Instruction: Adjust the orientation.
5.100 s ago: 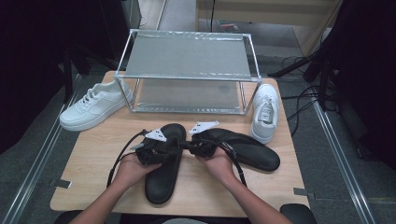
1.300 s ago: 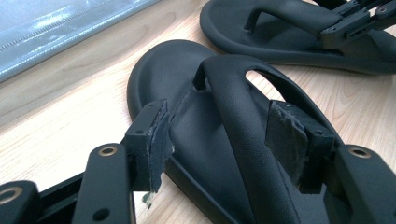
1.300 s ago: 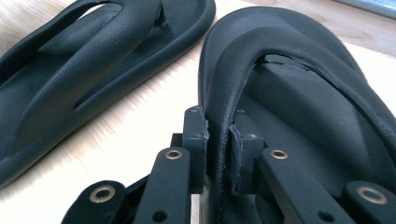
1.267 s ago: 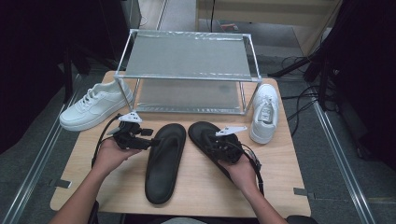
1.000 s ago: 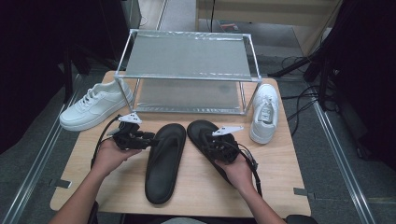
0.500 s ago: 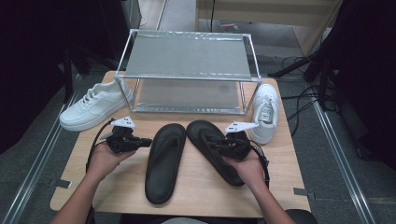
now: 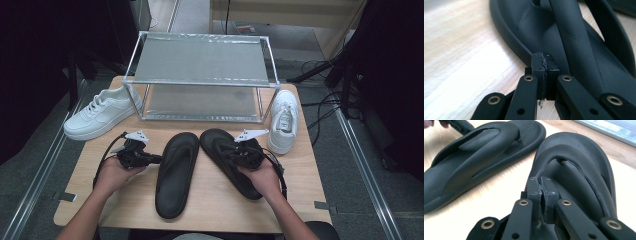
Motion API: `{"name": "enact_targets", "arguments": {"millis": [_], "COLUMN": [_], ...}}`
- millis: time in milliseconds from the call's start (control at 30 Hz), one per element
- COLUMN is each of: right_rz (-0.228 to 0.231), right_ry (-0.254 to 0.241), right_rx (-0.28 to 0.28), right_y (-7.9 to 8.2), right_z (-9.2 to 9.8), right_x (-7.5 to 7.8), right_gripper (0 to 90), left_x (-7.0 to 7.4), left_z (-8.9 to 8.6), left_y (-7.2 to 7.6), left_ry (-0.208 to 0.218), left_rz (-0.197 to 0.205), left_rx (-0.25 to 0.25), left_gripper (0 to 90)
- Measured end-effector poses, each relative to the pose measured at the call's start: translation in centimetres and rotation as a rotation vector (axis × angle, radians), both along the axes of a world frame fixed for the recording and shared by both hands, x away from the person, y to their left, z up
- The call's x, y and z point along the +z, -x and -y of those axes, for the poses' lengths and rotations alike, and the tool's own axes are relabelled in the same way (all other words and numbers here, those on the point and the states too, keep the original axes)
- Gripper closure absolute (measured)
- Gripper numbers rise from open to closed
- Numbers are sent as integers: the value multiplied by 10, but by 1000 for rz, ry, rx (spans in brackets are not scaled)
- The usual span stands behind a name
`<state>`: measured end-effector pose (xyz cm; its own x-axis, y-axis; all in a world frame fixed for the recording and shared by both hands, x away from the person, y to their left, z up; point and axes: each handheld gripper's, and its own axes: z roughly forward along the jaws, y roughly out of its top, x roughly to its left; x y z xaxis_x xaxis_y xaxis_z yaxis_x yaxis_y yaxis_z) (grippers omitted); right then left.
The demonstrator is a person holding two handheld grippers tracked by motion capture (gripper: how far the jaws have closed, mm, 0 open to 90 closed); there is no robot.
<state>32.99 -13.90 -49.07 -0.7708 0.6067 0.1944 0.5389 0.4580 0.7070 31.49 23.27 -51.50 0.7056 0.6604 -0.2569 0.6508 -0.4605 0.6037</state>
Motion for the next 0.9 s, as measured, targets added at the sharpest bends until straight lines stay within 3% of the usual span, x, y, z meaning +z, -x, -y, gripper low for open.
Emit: {"name": "enact_targets", "arguments": {"millis": [367,900], "right_rz": [-9,-19], "right_ry": [-10,-23], "right_rx": [1,-6], "right_y": [0,-3], "right_z": [-2,-1], "right_x": [-1,-3], "right_gripper": [882,873], "left_x": [0,-1], "left_z": [2,42], "left_y": [1,10], "left_ry": [18,27], "left_rz": [-6,-5], "left_rx": [16,-87], "left_gripper": [900,897]}}
